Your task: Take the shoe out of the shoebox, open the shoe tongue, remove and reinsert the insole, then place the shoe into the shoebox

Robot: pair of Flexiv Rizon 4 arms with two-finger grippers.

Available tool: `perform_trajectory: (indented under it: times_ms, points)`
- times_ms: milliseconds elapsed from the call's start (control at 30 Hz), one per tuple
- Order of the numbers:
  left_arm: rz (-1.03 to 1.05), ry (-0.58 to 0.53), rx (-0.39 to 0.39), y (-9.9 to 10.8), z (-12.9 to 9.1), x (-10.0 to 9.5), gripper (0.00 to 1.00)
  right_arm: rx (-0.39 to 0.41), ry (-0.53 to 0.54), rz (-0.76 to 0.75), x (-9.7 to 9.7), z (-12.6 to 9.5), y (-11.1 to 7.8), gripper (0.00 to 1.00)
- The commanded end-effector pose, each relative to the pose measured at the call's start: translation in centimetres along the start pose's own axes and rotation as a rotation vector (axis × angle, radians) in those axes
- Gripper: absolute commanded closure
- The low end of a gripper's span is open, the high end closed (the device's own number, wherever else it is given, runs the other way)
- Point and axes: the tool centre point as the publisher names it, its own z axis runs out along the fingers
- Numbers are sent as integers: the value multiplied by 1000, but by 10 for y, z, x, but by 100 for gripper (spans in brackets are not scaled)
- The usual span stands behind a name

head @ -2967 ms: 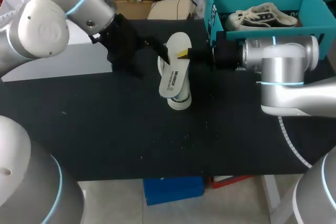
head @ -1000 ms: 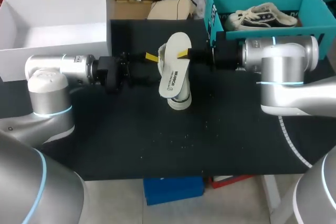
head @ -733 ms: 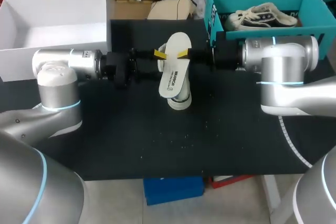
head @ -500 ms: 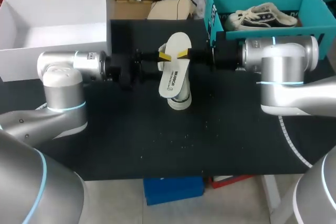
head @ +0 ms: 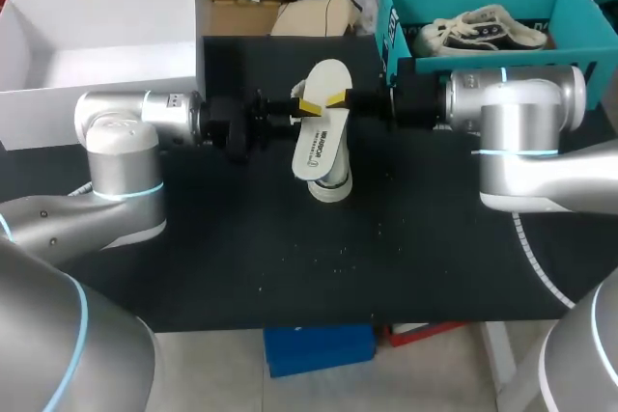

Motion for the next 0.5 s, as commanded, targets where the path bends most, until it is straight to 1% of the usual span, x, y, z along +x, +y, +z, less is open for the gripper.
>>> perform_trajectory:
  times_ms: [33,67,100,200,233,267,300,333,400,500]
  points:
    - [3,4,-1,1,1,1,77,-1,-3,1,1,1,0,100]
    - [2,5,0,2,2,2,91,-1,-3,1,1,1,0,100]
    - [1,6,1,2,2,2,100,-1,-3,1,1,1,0,100]
    - [-2,7,4,2,3,3,100,-1,-3,1,1,1,0,100]
    - [-2,7,5,2,3,3,100,-1,-3,1,1,1,0,91]
    - [-1,6,7,2,4,3,100,-6,2,4,1,1,0,58]
    - [-2,3,12,1,5,2,100,-21,42,7,2,-2,1,0]
    - [-2,3,16,0,6,0,100,-15,66,11,3,-2,0,0]
    - [0,20,24,-3,6,-3,100,-59,126,10,5,-9,0,0]
    - [-22,45,17,-10,3,-8,100,-74,114,17,0,-21,-3,0]
